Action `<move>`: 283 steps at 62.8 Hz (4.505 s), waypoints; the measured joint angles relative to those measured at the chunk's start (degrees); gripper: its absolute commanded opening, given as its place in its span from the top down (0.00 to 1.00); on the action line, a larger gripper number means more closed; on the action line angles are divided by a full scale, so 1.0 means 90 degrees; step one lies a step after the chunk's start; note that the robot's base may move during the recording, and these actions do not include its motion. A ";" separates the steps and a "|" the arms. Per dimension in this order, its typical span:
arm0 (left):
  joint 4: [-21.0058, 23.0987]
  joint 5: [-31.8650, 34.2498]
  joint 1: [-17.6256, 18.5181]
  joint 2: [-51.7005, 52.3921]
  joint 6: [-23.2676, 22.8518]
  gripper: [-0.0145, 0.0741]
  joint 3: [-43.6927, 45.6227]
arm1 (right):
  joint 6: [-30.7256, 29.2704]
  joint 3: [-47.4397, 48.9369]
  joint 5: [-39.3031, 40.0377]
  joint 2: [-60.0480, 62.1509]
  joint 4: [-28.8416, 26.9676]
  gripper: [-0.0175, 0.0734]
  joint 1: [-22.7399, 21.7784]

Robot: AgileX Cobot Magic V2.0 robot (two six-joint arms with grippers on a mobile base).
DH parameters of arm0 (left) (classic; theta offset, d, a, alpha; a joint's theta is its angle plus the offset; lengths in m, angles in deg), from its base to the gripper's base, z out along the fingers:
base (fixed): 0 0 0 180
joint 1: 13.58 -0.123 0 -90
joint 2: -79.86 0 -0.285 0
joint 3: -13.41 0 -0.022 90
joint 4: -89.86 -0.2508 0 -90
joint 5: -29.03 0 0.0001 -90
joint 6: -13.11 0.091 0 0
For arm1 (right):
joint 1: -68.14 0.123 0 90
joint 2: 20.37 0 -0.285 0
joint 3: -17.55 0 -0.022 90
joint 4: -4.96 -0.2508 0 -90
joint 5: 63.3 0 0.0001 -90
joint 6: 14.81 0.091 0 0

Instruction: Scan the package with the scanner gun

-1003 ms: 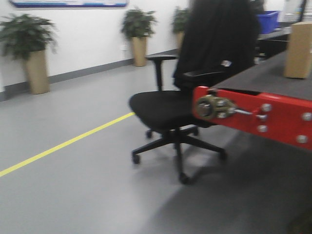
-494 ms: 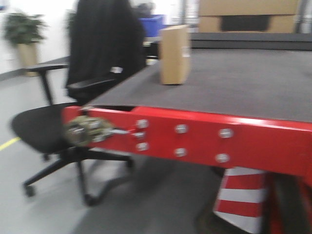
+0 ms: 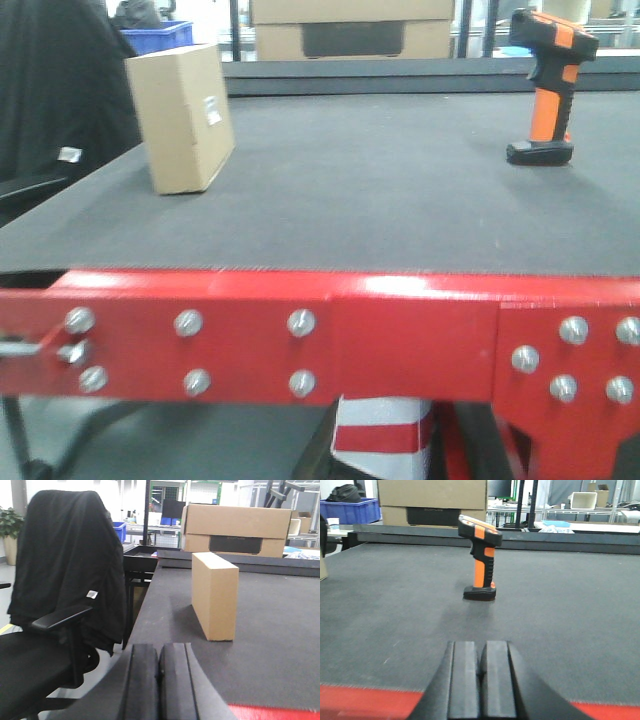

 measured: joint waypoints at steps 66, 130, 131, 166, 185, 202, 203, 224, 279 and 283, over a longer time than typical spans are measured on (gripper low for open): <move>0.0000 0.0000 0.0000 0.0000 0.0000 0.95 0.0000 | 0.0000 0.0000 0.0000 0.0000 0.0000 0.99 0.0000; 0.0000 0.0000 0.0000 0.0000 0.0000 0.95 0.0000 | 0.0000 0.0000 0.0000 0.0000 0.0000 0.99 0.0000; 0.0000 0.0000 0.0000 0.0000 0.0000 0.95 0.0000 | 0.0000 0.0000 0.0000 0.0000 0.0000 0.99 0.0000; 0.0000 0.0000 0.0000 0.0000 0.0000 0.95 0.0000 | 0.0000 0.0000 0.0000 0.0000 0.0000 0.99 0.0000; 0.0000 0.0112 0.0000 0.0000 0.0000 0.95 0.0057 | 0.0000 0.0000 0.0000 0.0000 0.0000 0.99 0.0000; -0.0025 -0.1935 0.0000 -0.0934 0.0000 0.95 0.2184 | 0.0000 0.0000 0.0000 0.0000 0.0000 0.99 0.0000; -0.0025 -0.2048 0.0000 -0.1048 0.0000 0.95 0.2304 | 0.0000 0.0000 0.0000 0.0000 0.0000 0.99 0.0000; 0.0034 -0.3416 0.0000 -0.3986 0.0000 0.95 0.4292 | 0.0000 0.0000 0.0000 0.0000 0.0000 0.99 0.0000; -0.0810 -0.5762 0.1460 -0.9727 -0.2121 0.91 0.9328 | 0.0000 0.0000 0.0000 0.0000 0.0000 0.99 0.0000; -0.0810 -0.5817 0.1462 -0.9760 -0.2135 0.82 0.9342 | 0.0000 0.0000 0.0000 0.0000 0.0000 0.99 0.0000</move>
